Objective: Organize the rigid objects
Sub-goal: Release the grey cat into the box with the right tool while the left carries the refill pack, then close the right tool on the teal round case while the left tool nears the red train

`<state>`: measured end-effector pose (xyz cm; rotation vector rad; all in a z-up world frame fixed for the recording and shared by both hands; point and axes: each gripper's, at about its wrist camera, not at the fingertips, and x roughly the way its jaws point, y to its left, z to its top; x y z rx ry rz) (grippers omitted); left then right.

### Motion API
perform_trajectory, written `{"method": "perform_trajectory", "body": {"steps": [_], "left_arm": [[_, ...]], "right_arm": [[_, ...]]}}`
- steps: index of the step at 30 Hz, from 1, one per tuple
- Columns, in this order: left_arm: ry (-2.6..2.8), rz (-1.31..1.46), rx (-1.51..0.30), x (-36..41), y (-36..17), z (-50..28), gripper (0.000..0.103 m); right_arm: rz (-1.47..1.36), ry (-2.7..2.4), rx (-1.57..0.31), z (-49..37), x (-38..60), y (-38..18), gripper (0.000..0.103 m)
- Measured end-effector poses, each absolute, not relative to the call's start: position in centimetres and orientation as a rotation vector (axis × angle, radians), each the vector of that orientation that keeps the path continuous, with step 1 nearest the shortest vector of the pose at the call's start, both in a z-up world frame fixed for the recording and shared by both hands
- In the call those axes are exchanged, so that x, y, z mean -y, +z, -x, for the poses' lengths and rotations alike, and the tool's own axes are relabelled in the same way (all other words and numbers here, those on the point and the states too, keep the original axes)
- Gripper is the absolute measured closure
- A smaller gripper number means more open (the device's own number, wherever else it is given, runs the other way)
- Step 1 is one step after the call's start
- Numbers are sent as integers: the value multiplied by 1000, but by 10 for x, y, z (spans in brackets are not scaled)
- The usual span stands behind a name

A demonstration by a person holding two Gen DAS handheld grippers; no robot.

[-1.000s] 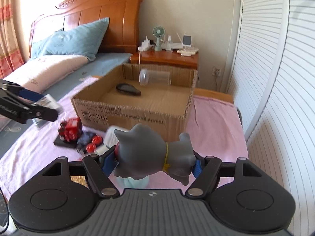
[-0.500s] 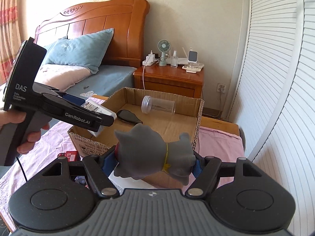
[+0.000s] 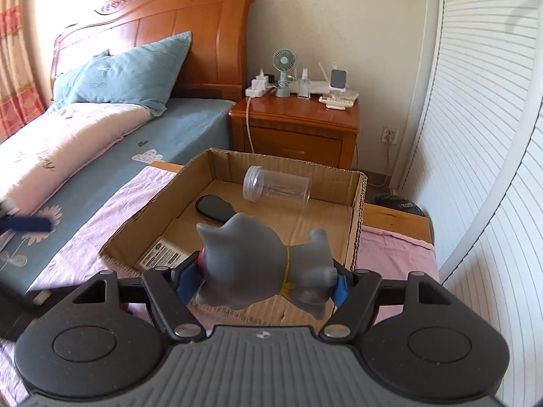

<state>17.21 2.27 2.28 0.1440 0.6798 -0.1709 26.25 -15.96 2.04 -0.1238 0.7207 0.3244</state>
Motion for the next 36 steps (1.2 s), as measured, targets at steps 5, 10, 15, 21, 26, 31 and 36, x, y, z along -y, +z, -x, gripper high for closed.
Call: {"method": "perform_trajectory", "body": {"steps": [5, 10, 15, 21, 26, 31, 36], "left_arm": [[-128, -124, -675, -29, 19, -143, 2], [-109, -94, -698, -38, 15, -140, 2], [-112, -83, -724, -42, 13, -139, 2], [-110, -91, -733, -37, 16, -134, 2], [-105, -97, -736, -33, 17, -127, 2], [-103, -91, -734, -32, 18, -120, 2], [-94, -75, -743, -36, 14, -114, 2]], "right_arm": [[122, 291, -766, -309, 149, 18, 26], [128, 235, -794, -342, 140, 14, 8], [103, 245, -768, -332, 143, 20, 0], [112, 268, -757, -301, 144, 26, 0], [125, 295, -744, -265, 147, 27, 0], [110, 322, -732, -227, 154, 19, 0], [96, 311, -736, -190, 166, -1, 0]]}}
